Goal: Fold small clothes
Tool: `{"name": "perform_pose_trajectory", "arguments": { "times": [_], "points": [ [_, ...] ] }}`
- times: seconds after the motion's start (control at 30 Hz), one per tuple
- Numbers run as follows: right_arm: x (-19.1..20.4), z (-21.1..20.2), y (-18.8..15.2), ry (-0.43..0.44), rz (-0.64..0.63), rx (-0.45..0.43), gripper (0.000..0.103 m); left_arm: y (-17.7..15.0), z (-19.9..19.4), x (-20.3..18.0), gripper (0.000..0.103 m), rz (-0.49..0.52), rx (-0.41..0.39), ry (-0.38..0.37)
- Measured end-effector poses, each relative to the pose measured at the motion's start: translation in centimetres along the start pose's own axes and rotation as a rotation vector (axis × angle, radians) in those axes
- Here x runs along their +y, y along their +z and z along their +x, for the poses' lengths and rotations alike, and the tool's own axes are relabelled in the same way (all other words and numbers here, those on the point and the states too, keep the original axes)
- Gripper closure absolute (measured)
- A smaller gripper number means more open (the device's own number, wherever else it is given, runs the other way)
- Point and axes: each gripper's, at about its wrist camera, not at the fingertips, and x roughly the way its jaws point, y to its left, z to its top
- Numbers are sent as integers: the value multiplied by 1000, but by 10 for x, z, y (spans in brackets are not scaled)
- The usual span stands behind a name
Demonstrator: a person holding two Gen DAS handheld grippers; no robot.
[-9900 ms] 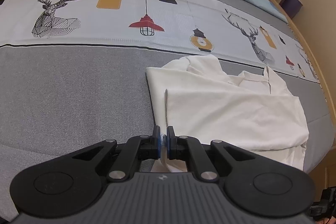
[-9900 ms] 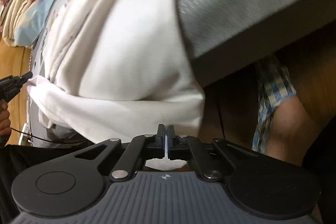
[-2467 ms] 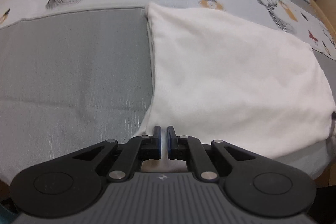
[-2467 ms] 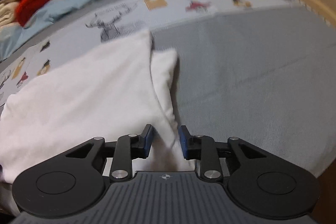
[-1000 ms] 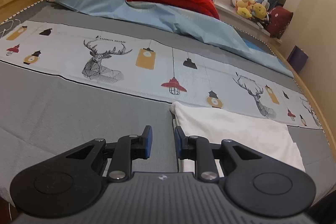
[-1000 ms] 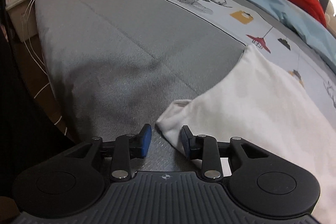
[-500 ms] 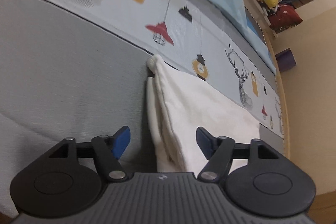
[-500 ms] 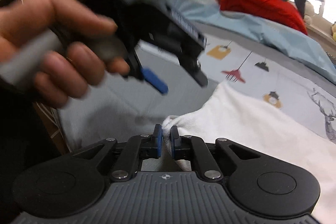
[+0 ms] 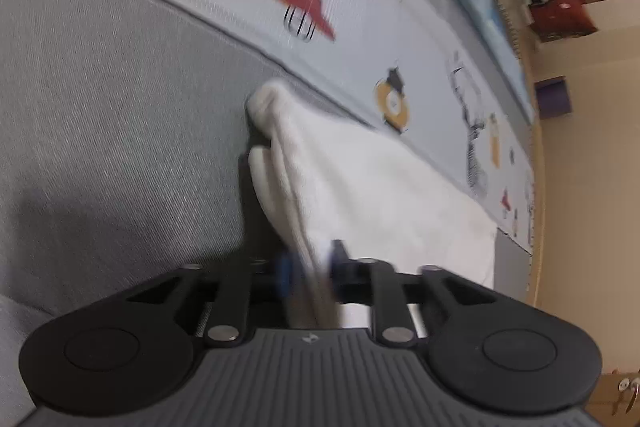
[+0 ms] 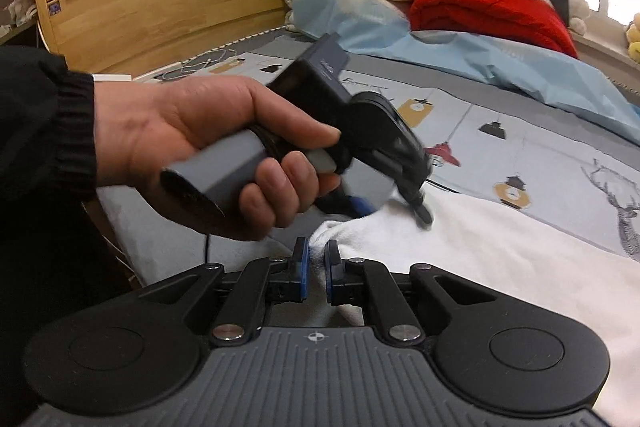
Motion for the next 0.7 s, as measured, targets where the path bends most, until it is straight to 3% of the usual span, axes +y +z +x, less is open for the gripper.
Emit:
{"name": "perform_pose_trajectory", "arguments": {
  "times": [0.3, 0.47, 0.7],
  "points": [
    [20, 4, 38, 162, 146, -143, 96, -5, -137, 51, 100, -110, -365, -98],
    [14, -2, 27, 164, 216, -119, 96, -12, -143, 43, 102, -97, -325, -41],
    [-45, -44, 5, 62, 382, -166, 96, -11, -144, 25, 100, -142, -357, -104]
  ]
}}
